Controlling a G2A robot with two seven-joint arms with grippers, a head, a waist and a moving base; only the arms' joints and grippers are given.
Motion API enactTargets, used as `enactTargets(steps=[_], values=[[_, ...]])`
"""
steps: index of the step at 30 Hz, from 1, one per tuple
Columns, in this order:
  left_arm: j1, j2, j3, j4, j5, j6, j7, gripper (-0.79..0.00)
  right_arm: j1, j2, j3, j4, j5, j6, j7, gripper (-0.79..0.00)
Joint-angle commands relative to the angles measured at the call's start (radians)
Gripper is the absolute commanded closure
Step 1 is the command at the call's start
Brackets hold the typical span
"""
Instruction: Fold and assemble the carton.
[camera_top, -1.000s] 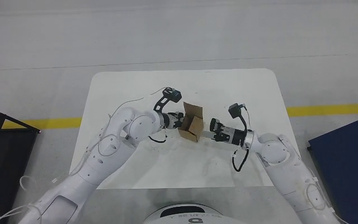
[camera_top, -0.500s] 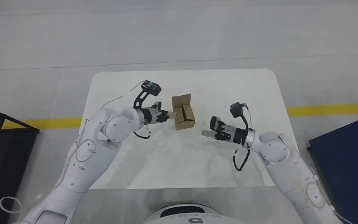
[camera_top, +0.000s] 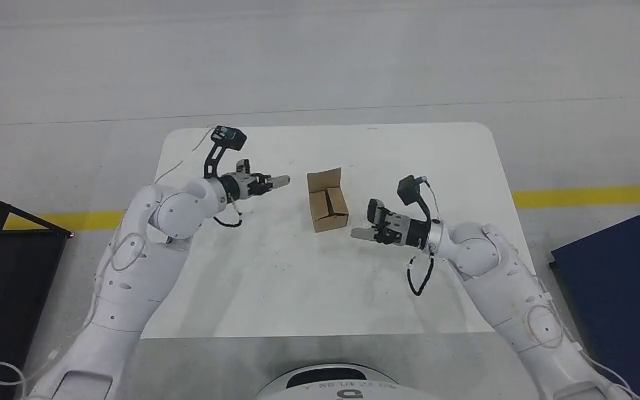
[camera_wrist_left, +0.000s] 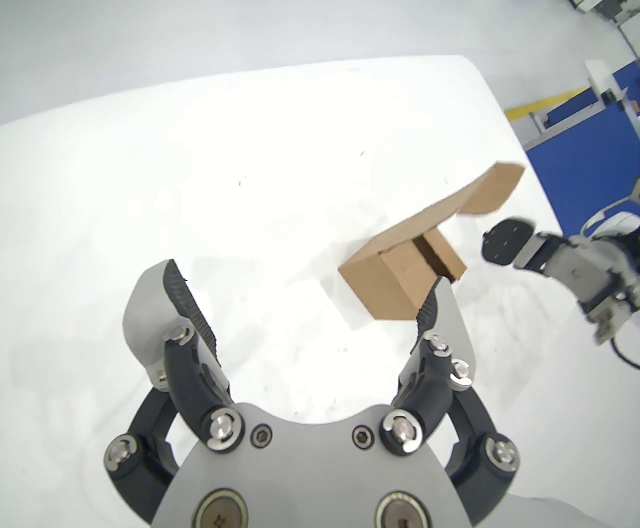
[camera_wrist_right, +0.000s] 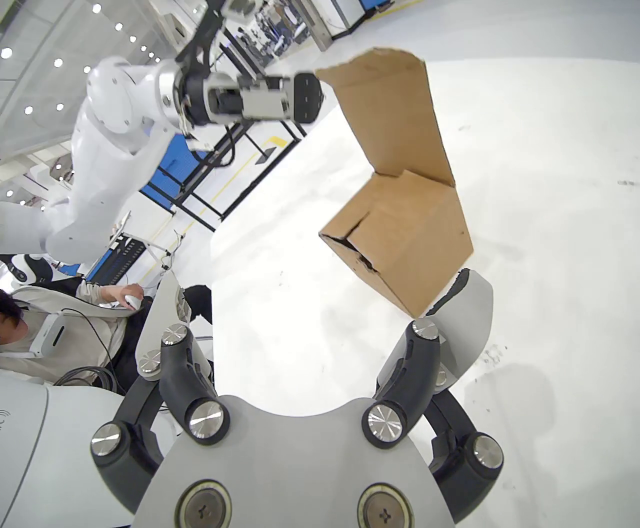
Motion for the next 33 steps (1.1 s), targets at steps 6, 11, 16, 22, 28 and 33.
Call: enactTargets(steps=[6,11,16,22,28,33], values=[[-0.307,-0.080,0.220,0.292,0.000,0.023,0.055,-0.785,0.048,0.002,-0.068,0.034,0.089,-0.054,0.156,-0.785],[-0.437,-0.141,0.350,0.463,-0.024,-0.002,0.050,-0.785,0.095,-0.005,-0.122,0.063,0.118,-0.052,0.196,-0.785],[-0.474,-0.182,0.412,0.529,-0.106,-0.078,0.043,-0.785,0.155,-0.022,-0.182,0.126,0.122,-0.010,0.183,-0.785],[-0.442,-0.185,0.397,0.508,-0.167,-0.129,0.035,-0.643,0.206,-0.041,-0.238,0.191,0.137,-0.006,0.161,-0.785],[-0.372,-0.166,0.373,0.430,-0.159,-0.133,-0.021,-0.554,0.236,-0.054,-0.275,0.228,0.141,-0.007,0.146,-0.785],[-0.317,-0.149,0.356,0.371,-0.130,-0.141,-0.059,-0.480,0.248,-0.060,-0.293,0.244,0.136,-0.007,0.135,-0.785]])
